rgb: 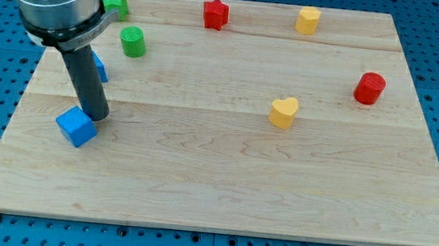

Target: Slide the green circle to the bottom center

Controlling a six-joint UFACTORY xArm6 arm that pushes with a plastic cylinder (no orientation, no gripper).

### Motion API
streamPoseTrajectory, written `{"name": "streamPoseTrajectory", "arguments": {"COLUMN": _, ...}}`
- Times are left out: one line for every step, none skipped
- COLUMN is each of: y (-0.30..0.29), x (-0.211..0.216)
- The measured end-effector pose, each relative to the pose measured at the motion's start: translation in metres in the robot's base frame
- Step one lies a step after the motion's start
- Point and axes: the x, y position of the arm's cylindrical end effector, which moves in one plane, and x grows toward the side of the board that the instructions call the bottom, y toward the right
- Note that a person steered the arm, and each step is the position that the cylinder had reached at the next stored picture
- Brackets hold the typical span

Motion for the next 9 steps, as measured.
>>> {"name": "streamPoseTrajectory", "arguments": {"y": -0.022, "x": 0.0}}
{"name": "streamPoseTrajectory", "arguments": {"y": -0.028, "x": 0.02}}
{"name": "streamPoseTrajectory", "arguments": {"y": -0.022, "x": 0.007}}
{"name": "streamPoseTrajectory", "arguments": {"y": 0.054, "x": -0.054}}
{"name": "streamPoseTrajectory", "arguments": {"y": 0.147, "x": -0.108}}
{"name": "streamPoseTrajectory", "arguments": {"y": 0.116, "x": -0.151}}
{"name": "streamPoseTrajectory", "arguments": {"y": 0.041, "x": -0.158}}
{"name": "streamPoseTrajectory", "arguments": {"y": 0.003, "x": -0.175}}
{"name": "streamPoseTrajectory", "arguments": {"y": -0.026, "x": -0.2}}
